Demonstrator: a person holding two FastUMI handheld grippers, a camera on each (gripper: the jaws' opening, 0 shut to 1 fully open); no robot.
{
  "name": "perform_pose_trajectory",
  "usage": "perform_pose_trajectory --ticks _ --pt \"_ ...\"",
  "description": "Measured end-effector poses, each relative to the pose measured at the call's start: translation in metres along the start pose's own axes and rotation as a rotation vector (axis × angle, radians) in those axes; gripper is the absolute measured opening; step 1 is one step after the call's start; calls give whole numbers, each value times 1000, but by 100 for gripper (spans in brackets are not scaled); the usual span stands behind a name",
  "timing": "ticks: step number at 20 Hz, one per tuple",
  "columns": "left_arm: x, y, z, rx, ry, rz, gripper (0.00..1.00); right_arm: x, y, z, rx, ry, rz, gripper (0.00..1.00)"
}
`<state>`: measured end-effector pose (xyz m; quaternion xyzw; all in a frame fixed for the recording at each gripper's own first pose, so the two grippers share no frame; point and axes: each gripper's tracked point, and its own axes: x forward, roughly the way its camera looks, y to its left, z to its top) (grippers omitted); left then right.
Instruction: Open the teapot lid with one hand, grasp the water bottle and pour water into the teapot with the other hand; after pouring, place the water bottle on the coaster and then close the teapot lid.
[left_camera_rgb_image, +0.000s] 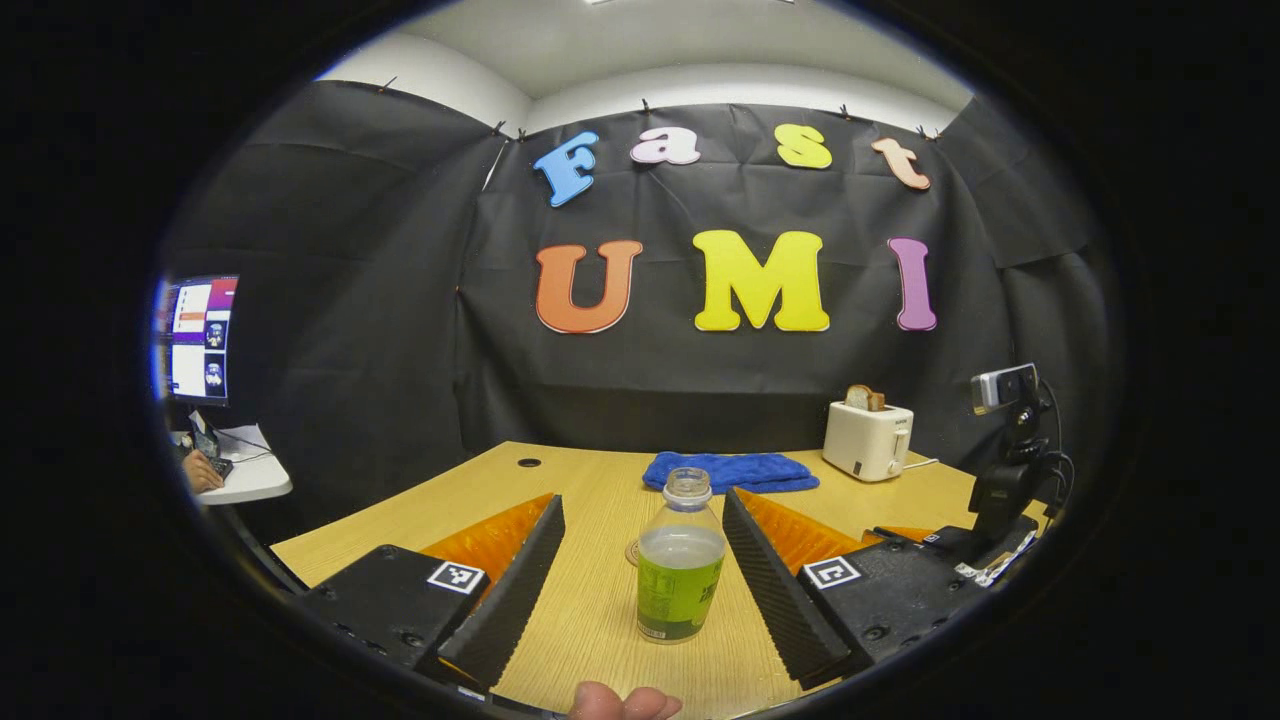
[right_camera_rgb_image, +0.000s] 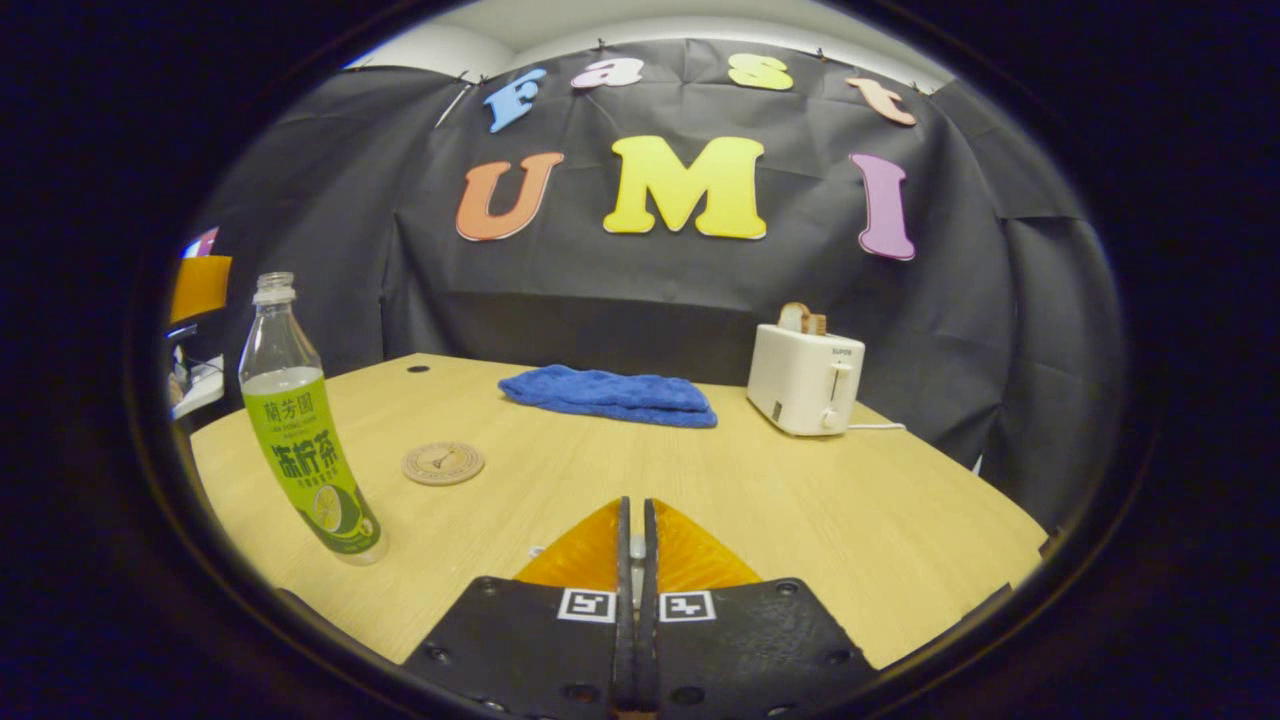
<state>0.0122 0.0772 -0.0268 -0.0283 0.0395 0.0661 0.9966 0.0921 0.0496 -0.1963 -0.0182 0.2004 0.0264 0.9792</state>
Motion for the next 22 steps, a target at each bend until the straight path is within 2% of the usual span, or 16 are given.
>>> perform_pose_trajectory --ticks 8,16,19,22 --pt "1 0 -3 -13 8 -8 99 -2 -2 9 42 -9 31 1" --pt "8 -5 -17 16 47 -5 99 -11 -10 33 73 -46 68 1" --pt "0 -7 -29 12 70 -3 99 -16 -13 41 70 -54 89 1" --pt "-12 -4 -56 68 126 -3 100 -22 -18 44 60 -63 99 1"
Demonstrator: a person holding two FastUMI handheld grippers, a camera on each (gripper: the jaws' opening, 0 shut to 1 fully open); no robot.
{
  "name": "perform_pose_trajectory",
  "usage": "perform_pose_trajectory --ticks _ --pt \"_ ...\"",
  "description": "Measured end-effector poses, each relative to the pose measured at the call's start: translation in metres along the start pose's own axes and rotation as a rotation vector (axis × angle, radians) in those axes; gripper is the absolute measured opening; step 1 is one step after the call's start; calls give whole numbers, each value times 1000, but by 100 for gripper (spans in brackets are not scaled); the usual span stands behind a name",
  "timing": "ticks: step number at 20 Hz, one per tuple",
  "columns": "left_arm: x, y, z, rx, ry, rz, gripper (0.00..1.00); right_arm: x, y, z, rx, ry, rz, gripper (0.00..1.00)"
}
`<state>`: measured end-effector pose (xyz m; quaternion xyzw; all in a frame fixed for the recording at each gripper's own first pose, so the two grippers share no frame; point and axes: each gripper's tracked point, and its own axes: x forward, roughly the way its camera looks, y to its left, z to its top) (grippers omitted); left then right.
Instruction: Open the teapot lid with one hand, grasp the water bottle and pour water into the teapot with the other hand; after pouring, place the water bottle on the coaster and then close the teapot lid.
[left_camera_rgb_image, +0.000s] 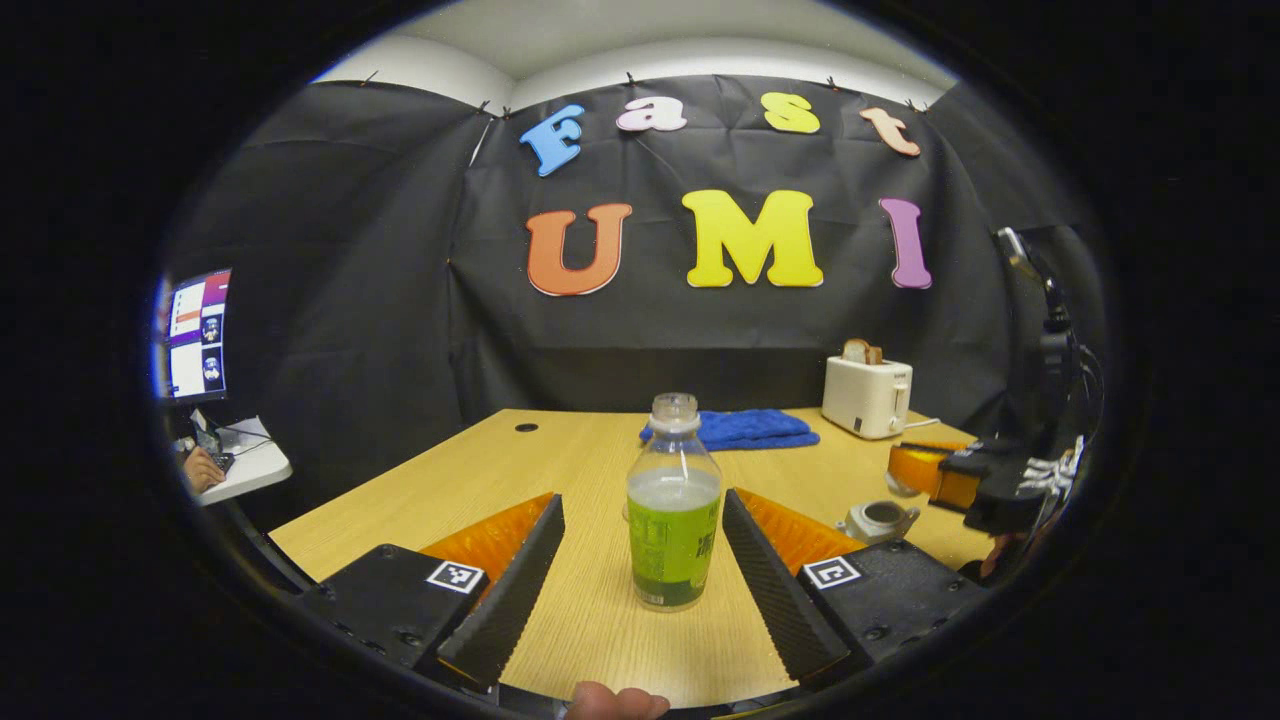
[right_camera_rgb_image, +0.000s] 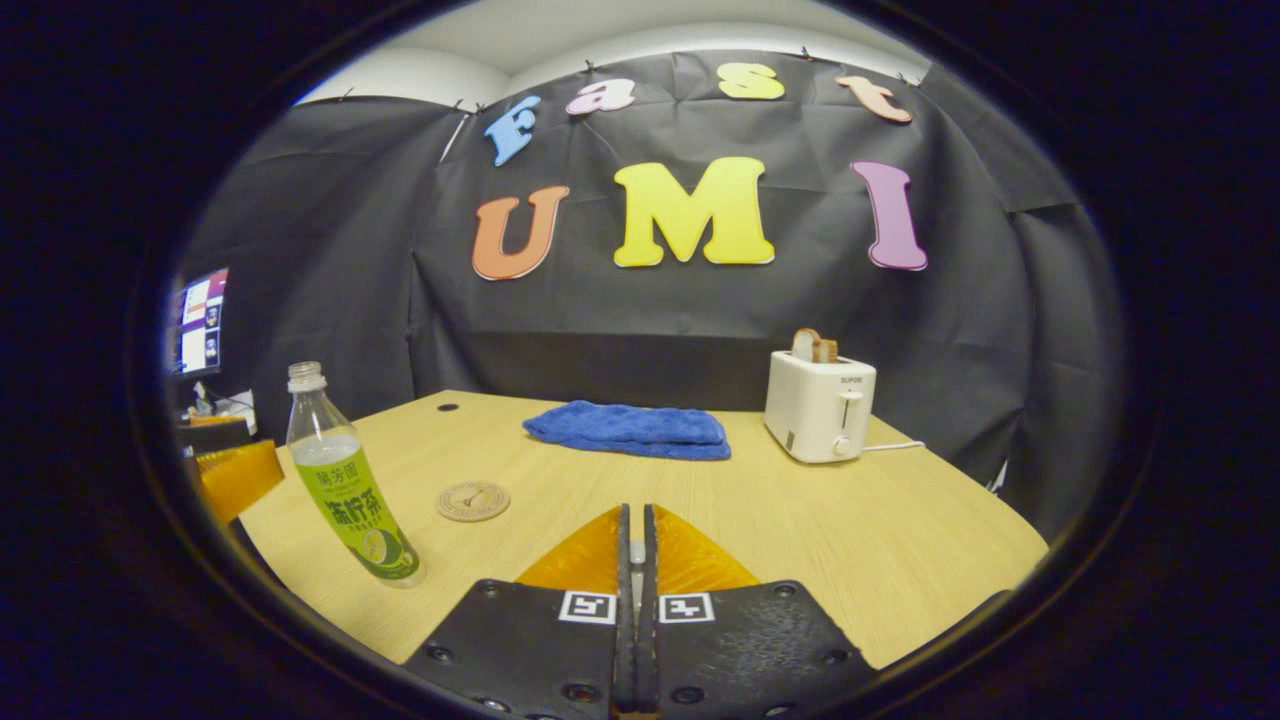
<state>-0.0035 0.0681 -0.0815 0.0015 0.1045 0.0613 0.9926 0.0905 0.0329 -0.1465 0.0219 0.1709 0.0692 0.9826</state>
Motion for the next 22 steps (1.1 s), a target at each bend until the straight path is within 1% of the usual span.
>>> perform_pose_trajectory --ticks 1,3,5,8,14,18,21,22 --pt "0 0 -10 17 17 2 100 -2 -2 2 0 -6 0 1" --pt "3 -12 -31 35 70 -19 99 -5 -5 0 1 -7 -1 1" --pt "11 -27 -41 24 94 -50 100 -8 -9 -3 3 2 0 1" --pt "25 -34 -54 -17 123 -59 100 -11 -18 -5 0 7 -6 1" --pt "48 -26 -67 -80 164 -19 100 -13 -25 -6 -11 11 -5 1" --pt "59 -26 -71 -74 201 -19 100 -12 -25 -4 -18 16 2 1" --pt "63 -27 -68 -71 195 -26 100 -15 -24 -4 -33 15 11 1" --pt "65 -27 -68 -71 193 -23 99 -15 -24 -4 -37 14 12 1"
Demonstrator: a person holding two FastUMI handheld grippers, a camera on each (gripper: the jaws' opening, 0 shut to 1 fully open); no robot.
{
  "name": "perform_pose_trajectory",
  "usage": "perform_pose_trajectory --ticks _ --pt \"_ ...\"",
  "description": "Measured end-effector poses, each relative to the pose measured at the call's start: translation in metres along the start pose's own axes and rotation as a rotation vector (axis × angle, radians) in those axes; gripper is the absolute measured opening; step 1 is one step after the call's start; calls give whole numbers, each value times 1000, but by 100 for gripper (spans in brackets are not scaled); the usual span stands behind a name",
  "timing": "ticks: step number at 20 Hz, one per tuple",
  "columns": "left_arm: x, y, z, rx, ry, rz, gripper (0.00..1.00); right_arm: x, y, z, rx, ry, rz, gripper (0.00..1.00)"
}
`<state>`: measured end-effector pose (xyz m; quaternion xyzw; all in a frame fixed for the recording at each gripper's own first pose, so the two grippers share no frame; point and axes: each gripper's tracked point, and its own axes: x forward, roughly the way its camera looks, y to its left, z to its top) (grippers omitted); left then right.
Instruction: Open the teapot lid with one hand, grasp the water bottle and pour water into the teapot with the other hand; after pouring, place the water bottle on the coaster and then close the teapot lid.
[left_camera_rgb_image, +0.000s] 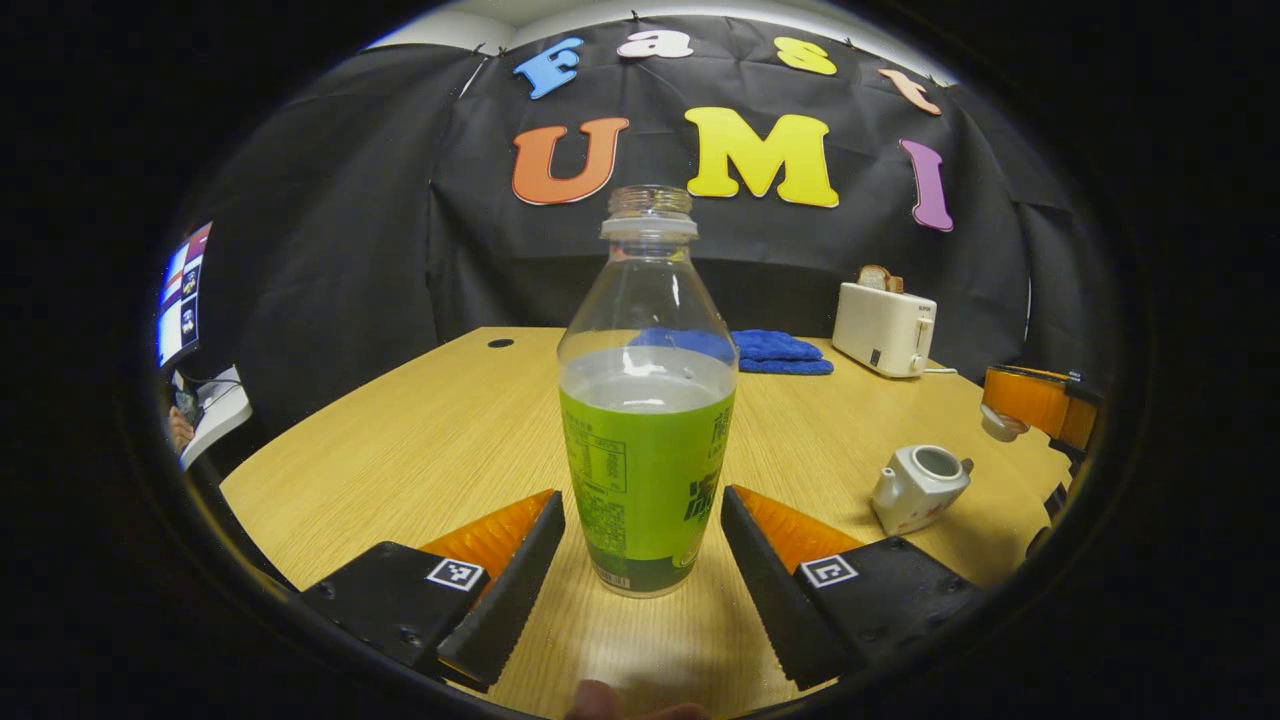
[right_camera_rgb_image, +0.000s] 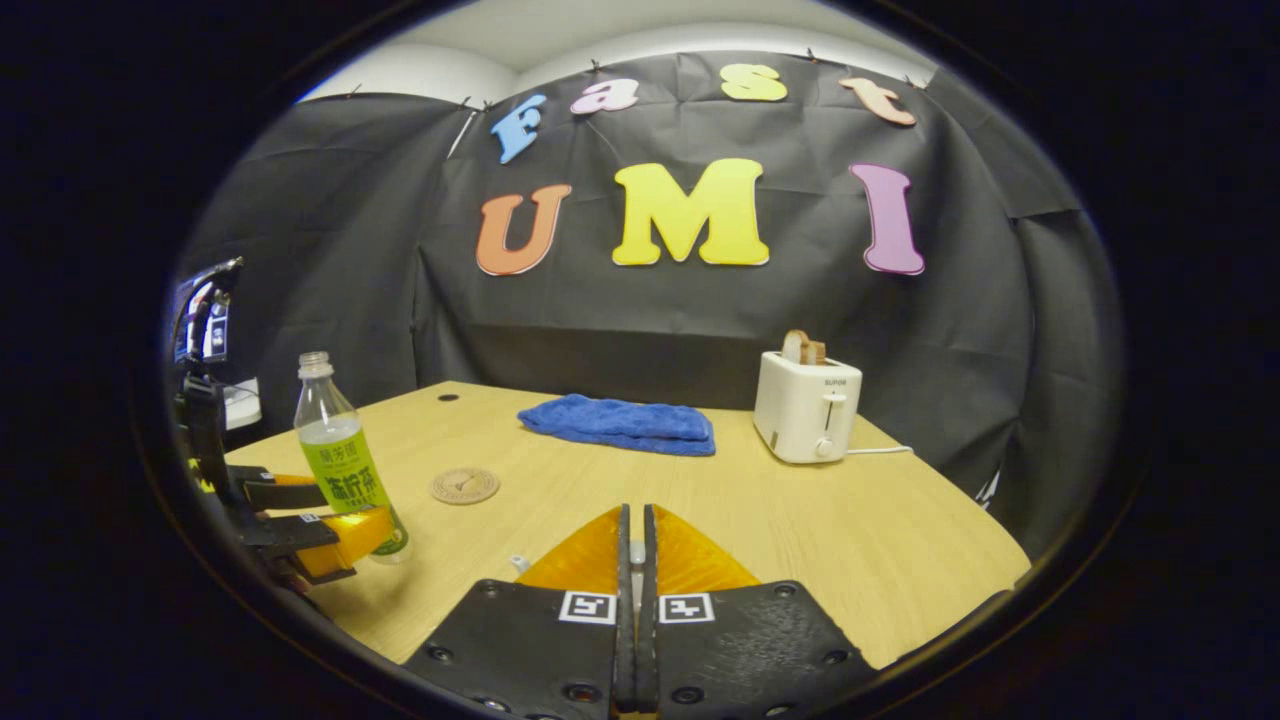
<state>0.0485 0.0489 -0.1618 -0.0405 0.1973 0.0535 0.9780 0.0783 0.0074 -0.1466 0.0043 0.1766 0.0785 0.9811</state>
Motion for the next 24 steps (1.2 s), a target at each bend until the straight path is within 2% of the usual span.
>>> perform_pose_trajectory --ticks 3,5,8,14,17,24 --pt "0 0 2 7 -5 10 89 -2 0 0 10 -1 11 1" --pt "0 2 2 30 8 19 79 -4 0 2 14 -2 17 1" --pt "-7 11 13 128 18 54 78 -4 -5 2 25 -2 28 1" --pt "-26 27 54 458 -31 155 76 -10 -24 3 36 -7 30 1" --pt "-33 34 63 609 -29 202 76 -15 -34 1 35 -9 30 1" --pt "-40 18 63 947 -5 269 74 -21 -55 -8 33 1 36 1"
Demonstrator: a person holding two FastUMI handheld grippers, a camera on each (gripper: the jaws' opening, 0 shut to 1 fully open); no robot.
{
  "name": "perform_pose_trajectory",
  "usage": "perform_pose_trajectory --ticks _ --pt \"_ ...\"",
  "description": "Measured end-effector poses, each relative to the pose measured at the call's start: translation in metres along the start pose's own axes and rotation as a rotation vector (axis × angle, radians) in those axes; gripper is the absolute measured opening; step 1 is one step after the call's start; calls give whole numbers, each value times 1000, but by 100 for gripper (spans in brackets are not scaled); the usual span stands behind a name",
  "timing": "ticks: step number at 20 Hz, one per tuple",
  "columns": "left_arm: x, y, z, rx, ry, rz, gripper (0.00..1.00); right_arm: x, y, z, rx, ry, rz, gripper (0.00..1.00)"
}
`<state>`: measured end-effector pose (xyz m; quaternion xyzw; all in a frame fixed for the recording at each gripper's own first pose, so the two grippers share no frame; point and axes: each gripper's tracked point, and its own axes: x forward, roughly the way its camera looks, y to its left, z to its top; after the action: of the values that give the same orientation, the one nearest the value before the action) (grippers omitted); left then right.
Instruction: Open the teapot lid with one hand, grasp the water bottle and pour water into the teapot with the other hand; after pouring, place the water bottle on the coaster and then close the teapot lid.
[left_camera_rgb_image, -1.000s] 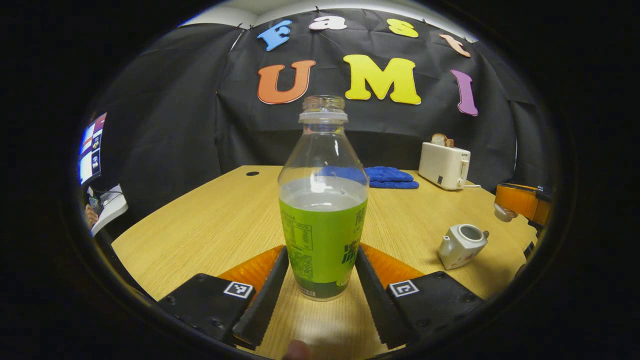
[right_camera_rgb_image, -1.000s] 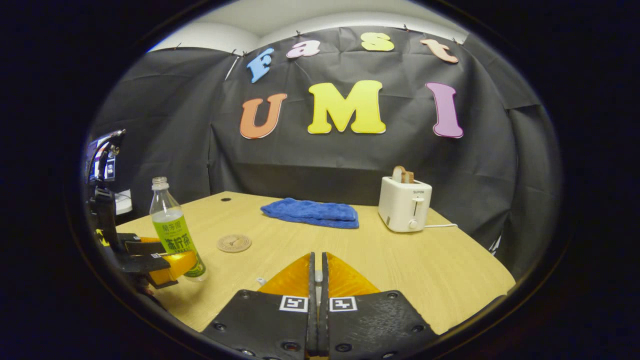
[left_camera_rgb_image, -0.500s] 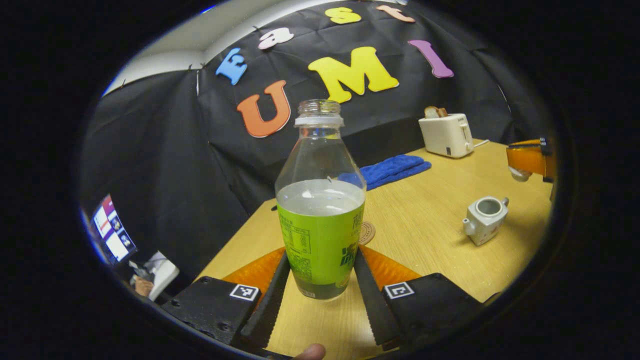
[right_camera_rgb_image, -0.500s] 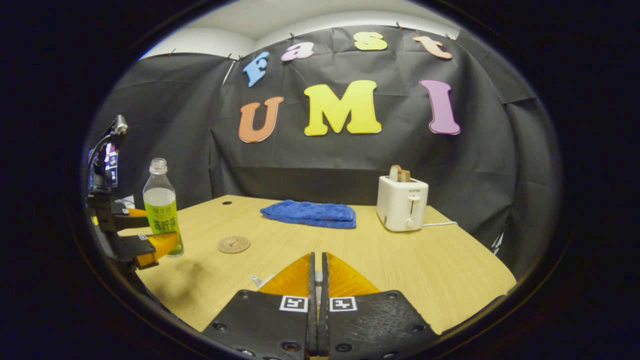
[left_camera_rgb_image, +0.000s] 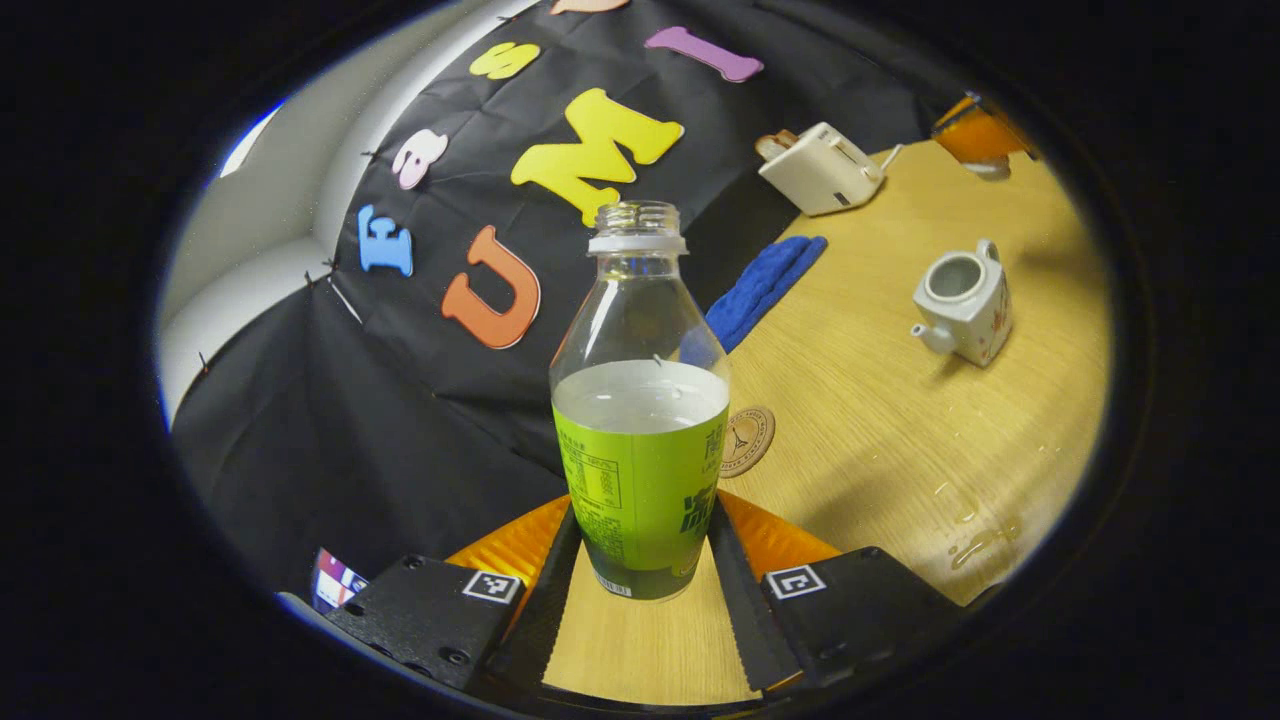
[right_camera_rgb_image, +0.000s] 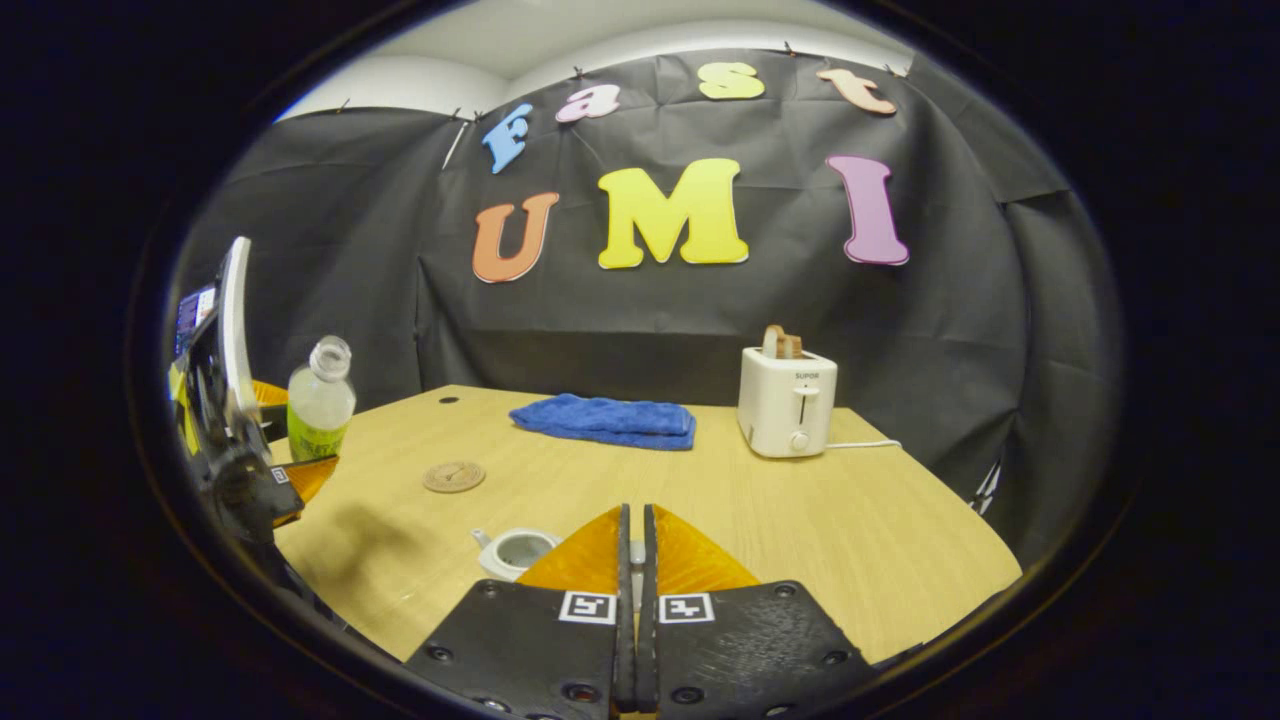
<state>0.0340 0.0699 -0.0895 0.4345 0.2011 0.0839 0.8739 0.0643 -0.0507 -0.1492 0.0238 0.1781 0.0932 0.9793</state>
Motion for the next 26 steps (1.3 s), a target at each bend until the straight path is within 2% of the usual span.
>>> perform_pose_trajectory --ticks 4,10,18,26 --pt "4 5 15 150 -13 51 73 -1 -12 -3 7 -2 -5 1" --pt "7 -3 21 377 21 53 73 -2 -23 -7 10 -5 3 1" --pt "10 -21 34 614 18 39 73 -1 -37 -18 11 11 7 1" --pt "17 -35 51 803 12 36 73 -3 -43 -23 11 19 20 1"
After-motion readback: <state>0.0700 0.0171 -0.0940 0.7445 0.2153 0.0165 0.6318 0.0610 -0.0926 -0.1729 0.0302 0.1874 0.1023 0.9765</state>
